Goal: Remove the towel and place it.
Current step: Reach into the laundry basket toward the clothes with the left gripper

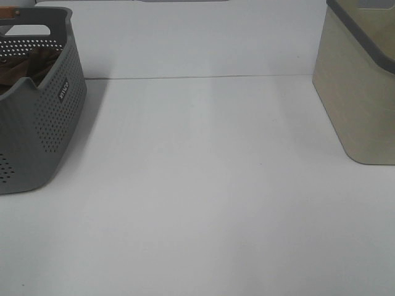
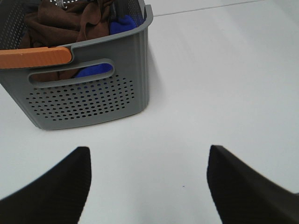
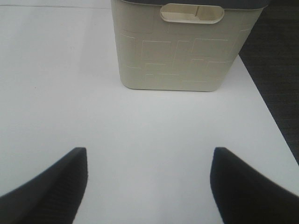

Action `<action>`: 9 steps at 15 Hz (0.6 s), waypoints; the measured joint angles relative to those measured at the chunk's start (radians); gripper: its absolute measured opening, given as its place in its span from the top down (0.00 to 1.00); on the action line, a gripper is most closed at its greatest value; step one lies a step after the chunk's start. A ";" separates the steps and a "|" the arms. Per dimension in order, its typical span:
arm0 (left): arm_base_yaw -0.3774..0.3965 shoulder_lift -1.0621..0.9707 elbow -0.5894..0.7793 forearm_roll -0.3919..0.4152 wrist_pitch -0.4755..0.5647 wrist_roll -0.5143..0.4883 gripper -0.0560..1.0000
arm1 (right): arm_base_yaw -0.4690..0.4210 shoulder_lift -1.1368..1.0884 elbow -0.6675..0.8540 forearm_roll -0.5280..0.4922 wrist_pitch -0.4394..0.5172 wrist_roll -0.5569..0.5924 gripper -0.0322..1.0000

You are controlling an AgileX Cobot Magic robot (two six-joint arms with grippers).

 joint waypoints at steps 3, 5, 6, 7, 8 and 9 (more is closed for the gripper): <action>0.000 0.000 0.000 0.000 0.000 0.000 0.31 | 0.000 0.000 0.000 0.000 0.000 0.000 0.29; 0.000 0.000 0.000 0.000 0.000 0.000 0.31 | 0.000 0.000 0.000 0.000 0.000 0.000 0.29; 0.000 0.000 0.000 0.000 0.000 0.000 0.31 | 0.000 0.000 0.000 0.000 0.000 0.000 0.29; 0.000 0.000 0.000 0.000 0.000 0.000 0.31 | 0.000 0.000 0.000 0.000 0.000 0.000 0.29; 0.000 0.000 0.000 0.000 0.000 0.000 0.31 | 0.000 0.000 0.000 0.000 0.000 0.000 0.29; 0.000 0.000 0.000 0.000 0.000 0.000 0.31 | 0.000 0.000 0.000 0.000 0.000 0.000 0.29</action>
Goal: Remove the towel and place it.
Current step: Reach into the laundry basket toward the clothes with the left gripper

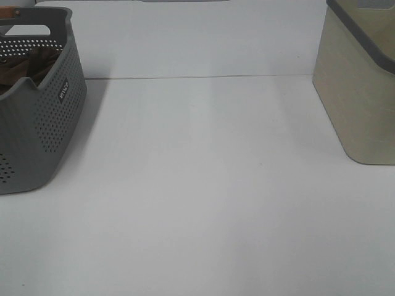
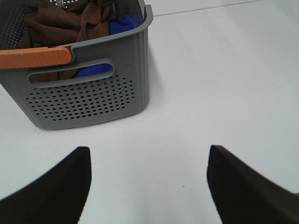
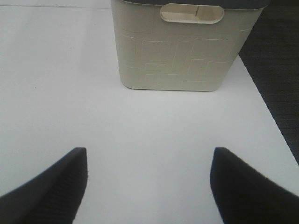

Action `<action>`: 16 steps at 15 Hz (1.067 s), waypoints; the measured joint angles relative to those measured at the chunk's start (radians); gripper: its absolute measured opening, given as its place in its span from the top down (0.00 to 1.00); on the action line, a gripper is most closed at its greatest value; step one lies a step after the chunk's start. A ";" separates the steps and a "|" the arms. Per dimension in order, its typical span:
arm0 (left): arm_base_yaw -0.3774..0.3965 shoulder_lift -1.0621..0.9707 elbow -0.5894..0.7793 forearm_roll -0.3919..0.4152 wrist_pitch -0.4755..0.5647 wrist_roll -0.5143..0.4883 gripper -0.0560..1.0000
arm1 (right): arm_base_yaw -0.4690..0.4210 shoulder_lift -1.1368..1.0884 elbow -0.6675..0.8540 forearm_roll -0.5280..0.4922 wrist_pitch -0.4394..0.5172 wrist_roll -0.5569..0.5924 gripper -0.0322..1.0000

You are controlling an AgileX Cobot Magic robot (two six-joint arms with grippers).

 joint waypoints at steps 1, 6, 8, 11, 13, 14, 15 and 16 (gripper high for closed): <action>0.000 0.000 0.000 0.000 0.000 0.000 0.31 | 0.000 0.000 0.000 0.000 0.000 0.000 0.29; 0.000 0.000 0.000 0.000 0.000 0.000 0.31 | 0.000 0.000 0.000 0.000 0.000 0.000 0.29; 0.000 0.000 0.000 0.000 0.000 0.000 0.31 | 0.000 0.000 0.000 0.000 0.000 0.000 0.29; 0.000 0.000 0.000 0.000 0.000 0.000 0.31 | 0.000 0.000 0.000 0.000 0.000 0.000 0.29; 0.000 0.000 0.000 -0.011 0.000 0.000 0.31 | 0.000 0.000 0.000 0.000 0.000 0.000 0.29; 0.000 0.000 0.000 -0.020 0.000 0.000 0.31 | 0.000 0.000 0.000 0.000 0.000 0.000 0.29; 0.000 0.000 0.000 -0.026 0.000 0.000 0.31 | 0.000 0.000 0.000 0.000 0.000 0.000 0.29; 0.000 0.000 0.000 -0.028 0.000 0.000 0.31 | 0.000 0.000 0.000 0.000 0.000 0.000 0.29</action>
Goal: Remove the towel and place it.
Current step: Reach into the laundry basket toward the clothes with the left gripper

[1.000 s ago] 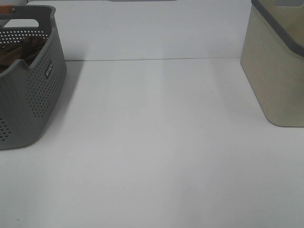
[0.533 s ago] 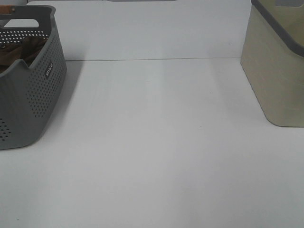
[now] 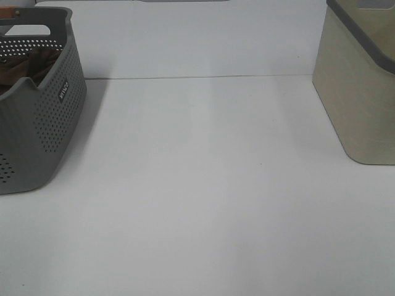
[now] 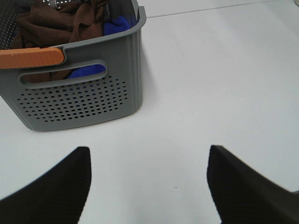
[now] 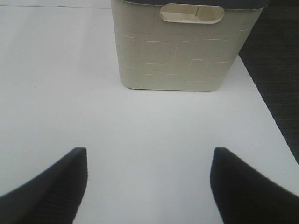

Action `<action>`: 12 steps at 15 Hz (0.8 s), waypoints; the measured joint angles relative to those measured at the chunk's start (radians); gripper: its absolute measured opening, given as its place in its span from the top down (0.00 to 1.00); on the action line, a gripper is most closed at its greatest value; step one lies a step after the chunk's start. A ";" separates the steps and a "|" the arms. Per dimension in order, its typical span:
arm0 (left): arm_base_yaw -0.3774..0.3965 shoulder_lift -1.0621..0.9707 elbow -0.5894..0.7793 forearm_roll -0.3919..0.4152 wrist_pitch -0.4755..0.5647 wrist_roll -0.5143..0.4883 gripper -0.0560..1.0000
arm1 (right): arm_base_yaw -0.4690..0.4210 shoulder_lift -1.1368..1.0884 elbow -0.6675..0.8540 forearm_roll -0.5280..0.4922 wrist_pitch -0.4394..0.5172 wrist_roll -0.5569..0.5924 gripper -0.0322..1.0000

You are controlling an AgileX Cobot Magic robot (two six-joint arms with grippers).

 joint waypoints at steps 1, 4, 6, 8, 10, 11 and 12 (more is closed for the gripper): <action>0.000 0.000 0.000 0.000 -0.001 0.000 0.31 | 0.000 0.000 0.000 0.000 0.000 0.000 0.29; 0.000 0.041 -0.014 0.004 -0.069 0.000 0.31 | 0.000 0.000 0.000 0.000 0.000 0.000 0.29; 0.000 0.129 -0.016 0.039 -0.224 -0.029 0.31 | 0.000 0.000 0.000 0.000 0.000 0.000 0.29; 0.000 0.264 -0.016 0.085 -0.396 -0.088 0.34 | 0.000 0.000 0.000 0.000 0.000 0.000 0.29; 0.000 0.534 -0.061 0.093 -0.618 -0.140 0.36 | 0.000 0.000 0.000 0.000 0.000 0.000 0.29; 0.000 0.649 -0.115 0.097 -0.647 -0.153 0.36 | 0.000 0.000 0.000 0.000 0.000 0.000 0.29; 0.000 0.695 -0.141 0.098 -0.653 -0.153 0.36 | 0.000 0.000 0.000 0.000 0.000 0.000 0.29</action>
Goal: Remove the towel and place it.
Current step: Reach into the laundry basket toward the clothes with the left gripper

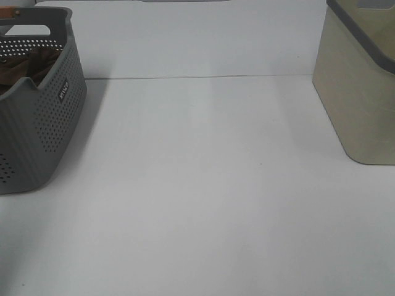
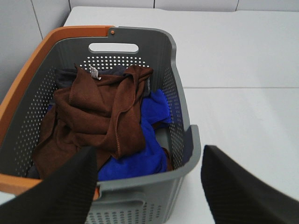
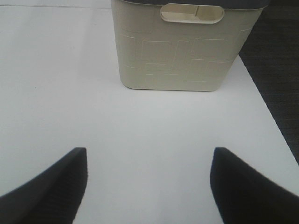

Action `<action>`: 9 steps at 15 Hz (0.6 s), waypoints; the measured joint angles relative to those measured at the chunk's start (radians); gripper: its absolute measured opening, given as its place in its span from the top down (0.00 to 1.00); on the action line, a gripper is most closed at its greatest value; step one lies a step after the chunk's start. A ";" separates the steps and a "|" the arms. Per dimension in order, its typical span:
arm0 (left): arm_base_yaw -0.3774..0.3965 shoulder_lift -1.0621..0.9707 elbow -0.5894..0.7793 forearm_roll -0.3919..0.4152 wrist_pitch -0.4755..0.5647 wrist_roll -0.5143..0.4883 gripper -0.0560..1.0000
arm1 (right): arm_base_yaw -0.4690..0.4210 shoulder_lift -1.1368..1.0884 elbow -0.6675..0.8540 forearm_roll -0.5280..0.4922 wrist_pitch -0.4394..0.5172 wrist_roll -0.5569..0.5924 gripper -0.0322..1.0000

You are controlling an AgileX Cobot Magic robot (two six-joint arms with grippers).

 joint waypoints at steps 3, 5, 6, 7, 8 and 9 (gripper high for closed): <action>0.000 0.319 -0.209 0.001 0.004 -0.020 0.36 | 0.000 0.000 0.000 0.000 0.000 0.000 0.29; 0.000 0.514 -0.361 0.001 0.050 -0.074 0.36 | 0.000 0.000 0.000 0.000 0.000 0.000 0.29; 0.000 0.607 -0.448 0.001 0.087 -0.092 0.36 | 0.000 0.000 0.000 0.000 0.000 0.000 0.29; 0.000 0.685 -0.532 0.002 0.135 -0.102 0.36 | 0.000 0.000 0.000 0.000 0.000 0.000 0.29; 0.000 0.770 -0.632 0.005 0.186 -0.107 0.36 | 0.000 0.000 0.000 0.000 0.000 0.000 0.29; 0.005 0.846 -0.723 0.008 0.245 -0.107 0.36 | 0.000 0.000 0.000 0.000 0.000 0.000 0.29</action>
